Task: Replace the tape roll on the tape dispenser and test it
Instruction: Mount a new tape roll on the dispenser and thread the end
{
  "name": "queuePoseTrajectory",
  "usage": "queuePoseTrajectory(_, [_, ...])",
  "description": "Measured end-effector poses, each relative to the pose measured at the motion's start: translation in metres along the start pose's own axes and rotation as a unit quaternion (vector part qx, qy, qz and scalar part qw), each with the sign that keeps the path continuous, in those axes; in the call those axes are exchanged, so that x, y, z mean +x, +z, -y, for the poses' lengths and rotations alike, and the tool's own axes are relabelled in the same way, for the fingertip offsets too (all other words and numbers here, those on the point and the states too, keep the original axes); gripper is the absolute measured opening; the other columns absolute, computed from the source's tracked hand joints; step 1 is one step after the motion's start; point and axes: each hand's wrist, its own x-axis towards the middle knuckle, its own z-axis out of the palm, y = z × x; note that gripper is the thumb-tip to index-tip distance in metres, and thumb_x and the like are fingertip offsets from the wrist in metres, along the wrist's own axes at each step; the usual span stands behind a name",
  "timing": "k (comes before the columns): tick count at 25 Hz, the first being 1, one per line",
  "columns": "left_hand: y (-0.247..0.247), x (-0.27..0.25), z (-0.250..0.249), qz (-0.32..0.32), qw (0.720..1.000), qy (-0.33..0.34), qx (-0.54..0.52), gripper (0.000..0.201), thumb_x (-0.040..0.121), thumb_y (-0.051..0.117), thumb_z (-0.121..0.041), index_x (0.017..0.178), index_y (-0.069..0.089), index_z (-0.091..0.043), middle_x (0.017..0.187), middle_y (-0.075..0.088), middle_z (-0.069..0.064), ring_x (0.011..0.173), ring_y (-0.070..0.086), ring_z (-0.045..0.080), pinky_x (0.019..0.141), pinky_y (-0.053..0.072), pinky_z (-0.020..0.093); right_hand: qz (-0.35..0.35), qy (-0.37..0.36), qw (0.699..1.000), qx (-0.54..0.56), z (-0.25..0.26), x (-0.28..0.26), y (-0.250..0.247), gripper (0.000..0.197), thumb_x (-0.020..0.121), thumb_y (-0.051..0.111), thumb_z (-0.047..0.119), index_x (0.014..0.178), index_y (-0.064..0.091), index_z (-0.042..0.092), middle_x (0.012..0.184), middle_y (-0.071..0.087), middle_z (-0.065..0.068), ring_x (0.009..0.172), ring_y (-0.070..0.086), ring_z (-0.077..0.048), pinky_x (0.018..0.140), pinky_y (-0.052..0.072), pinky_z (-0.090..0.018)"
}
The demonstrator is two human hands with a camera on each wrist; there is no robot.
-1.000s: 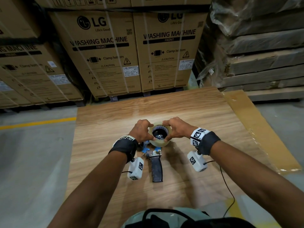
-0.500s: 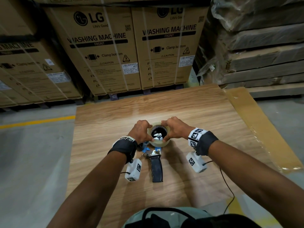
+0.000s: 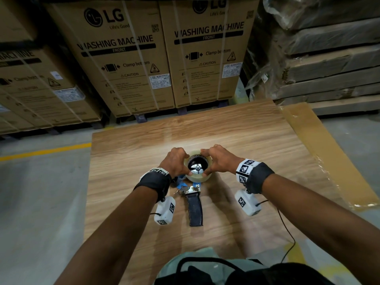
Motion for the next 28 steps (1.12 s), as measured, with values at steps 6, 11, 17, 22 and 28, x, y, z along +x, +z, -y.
queuePoseTrajectory(6, [0.0004,0.0002,0.003,0.003,1.0,0.006,-0.002,0.085,0.056,0.095,-0.038,0.128,0.065,-0.004,0.127,0.064,0.014,0.116,0.06,0.03,0.092,0.051,0.035,0.014,0.006,1.0,0.002,-0.0015,0.0001,0.0001,0.084,0.067,0.094,0.044,0.138,0.063,0.01,0.137,0.066,-0.015,0.126,0.051,-0.034,0.105,0.045,-0.045])
queuePoseTrajectory(11, [0.0009,-0.0003,0.0041,0.002,1.0,0.007,-0.008,0.082,0.055,0.096,-0.034,0.123,0.067,-0.001,0.124,0.068,0.013,0.111,0.064,0.029,0.086,0.053,0.031,0.014,0.01,1.0,0.006,-0.0017,-0.0003,-0.0008,0.096,0.068,0.094,0.04,0.149,0.054,0.008,0.149,0.059,-0.009,0.133,0.046,-0.033,0.11,0.041,-0.042])
queuePoseTrajectory(17, [0.0024,-0.0012,0.0078,0.004,0.999,0.033,0.011,0.079,0.058,0.093,-0.04,0.123,0.069,-0.002,0.12,0.068,0.011,0.109,0.064,0.028,0.085,0.052,0.031,0.022,0.014,1.0,0.006,-0.0007,-0.0006,-0.0009,0.098,0.07,0.094,0.036,0.152,0.049,0.007,0.152,0.056,-0.009,0.134,0.042,-0.032,0.112,0.038,-0.04])
queuePoseTrajectory(22, [0.0025,-0.0024,0.0081,-0.005,0.995,0.058,0.078,0.079,0.059,0.088,-0.051,0.124,0.07,-0.009,0.119,0.066,0.009,0.115,0.054,0.028,0.088,0.052,0.038,0.021,0.01,1.0,0.015,-0.0022,-0.0003,0.0016,0.101,0.068,0.095,0.037,0.152,0.049,0.008,0.153,0.056,-0.007,0.132,0.044,-0.031,0.11,0.04,-0.039])
queuePoseTrajectory(28, [0.0021,-0.0079,0.009,-0.008,0.984,0.11,0.14,0.066,0.069,0.08,-0.054,0.12,0.072,-0.012,0.118,0.066,0.006,0.112,0.05,0.03,0.089,0.048,0.042,0.026,0.003,0.998,0.055,-0.0082,-0.0005,0.0034,0.101,0.066,0.097,0.03,0.151,0.05,0.005,0.157,0.051,-0.007,0.142,0.051,-0.028,0.115,0.039,-0.032])
